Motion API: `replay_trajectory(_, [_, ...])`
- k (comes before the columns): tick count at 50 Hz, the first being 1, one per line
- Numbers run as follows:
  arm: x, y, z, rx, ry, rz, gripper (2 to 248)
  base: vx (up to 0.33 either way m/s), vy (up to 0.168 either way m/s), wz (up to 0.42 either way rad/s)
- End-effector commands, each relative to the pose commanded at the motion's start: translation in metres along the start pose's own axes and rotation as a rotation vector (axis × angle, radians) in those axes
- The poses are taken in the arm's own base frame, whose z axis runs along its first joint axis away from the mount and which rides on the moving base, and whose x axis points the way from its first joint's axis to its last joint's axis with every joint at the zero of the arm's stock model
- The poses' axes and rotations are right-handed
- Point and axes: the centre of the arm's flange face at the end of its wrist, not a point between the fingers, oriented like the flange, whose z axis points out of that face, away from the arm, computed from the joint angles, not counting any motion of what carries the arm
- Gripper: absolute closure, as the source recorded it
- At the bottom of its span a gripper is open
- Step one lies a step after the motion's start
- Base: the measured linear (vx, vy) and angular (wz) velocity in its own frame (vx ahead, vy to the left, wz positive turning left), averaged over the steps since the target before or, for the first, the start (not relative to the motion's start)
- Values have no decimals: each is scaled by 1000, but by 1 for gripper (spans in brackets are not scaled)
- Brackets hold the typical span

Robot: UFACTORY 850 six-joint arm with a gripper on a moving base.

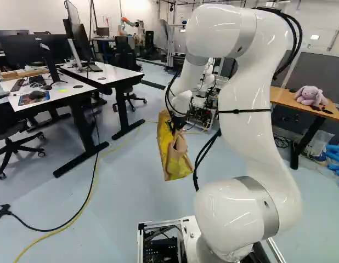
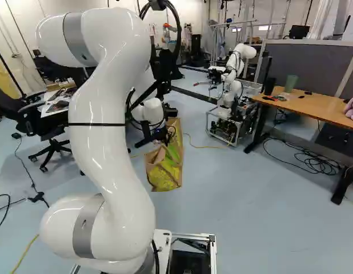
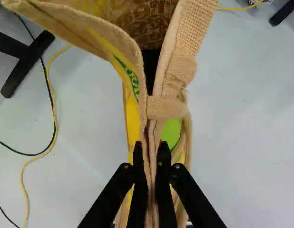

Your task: Pick up the bag on the ground and place it on the table

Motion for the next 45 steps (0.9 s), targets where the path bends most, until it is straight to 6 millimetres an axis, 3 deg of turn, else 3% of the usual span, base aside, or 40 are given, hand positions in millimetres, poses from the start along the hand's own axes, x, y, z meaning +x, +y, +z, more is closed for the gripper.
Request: replay_trajectory(45, [8, 19, -60, -19, -34, 35, 228, 0, 0, 0])
